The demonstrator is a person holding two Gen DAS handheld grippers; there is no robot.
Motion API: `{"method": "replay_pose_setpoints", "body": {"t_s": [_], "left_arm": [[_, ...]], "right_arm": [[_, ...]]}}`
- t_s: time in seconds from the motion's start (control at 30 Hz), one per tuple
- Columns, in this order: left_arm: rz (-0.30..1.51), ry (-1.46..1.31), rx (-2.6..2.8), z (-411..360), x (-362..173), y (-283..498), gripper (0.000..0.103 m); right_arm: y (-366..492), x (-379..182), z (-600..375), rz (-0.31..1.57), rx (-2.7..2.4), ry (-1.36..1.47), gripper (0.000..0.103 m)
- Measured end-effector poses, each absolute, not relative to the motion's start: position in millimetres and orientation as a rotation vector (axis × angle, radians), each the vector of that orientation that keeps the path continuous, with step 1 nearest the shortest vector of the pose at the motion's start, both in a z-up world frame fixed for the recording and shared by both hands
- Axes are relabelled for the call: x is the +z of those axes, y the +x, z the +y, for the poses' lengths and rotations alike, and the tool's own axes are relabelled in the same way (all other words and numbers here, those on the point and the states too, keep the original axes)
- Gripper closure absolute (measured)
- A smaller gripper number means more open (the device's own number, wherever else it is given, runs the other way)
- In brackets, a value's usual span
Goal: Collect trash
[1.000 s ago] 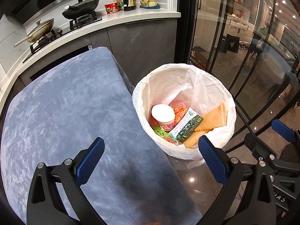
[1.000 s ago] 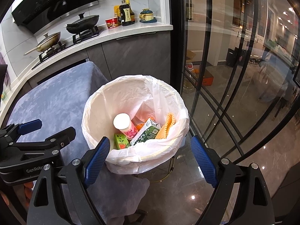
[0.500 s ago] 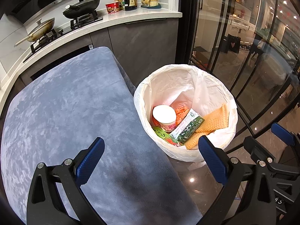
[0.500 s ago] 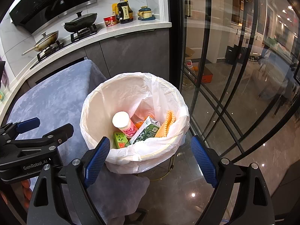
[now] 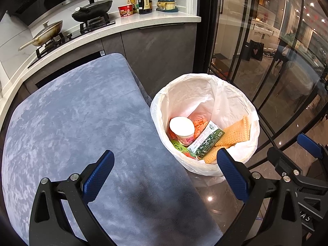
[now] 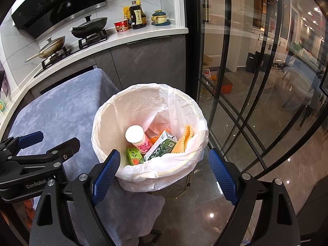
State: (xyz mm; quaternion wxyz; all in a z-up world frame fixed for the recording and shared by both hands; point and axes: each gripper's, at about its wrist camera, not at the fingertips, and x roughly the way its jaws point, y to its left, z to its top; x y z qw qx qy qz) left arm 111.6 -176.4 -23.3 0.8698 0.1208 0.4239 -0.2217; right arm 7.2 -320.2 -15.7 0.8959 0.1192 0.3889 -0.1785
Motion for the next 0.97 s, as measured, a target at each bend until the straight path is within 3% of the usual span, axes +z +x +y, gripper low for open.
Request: {"method": "replay_pose_setpoints", "body": {"t_s": [0.97], "left_arm": [[0.846, 0.233, -0.465, -170.0, -14.6, 104.1, 0.008]], "right_arm": [[2.5, -10.0, -317.8, 0.778, -0.367, 0.249, 0.019]]}}
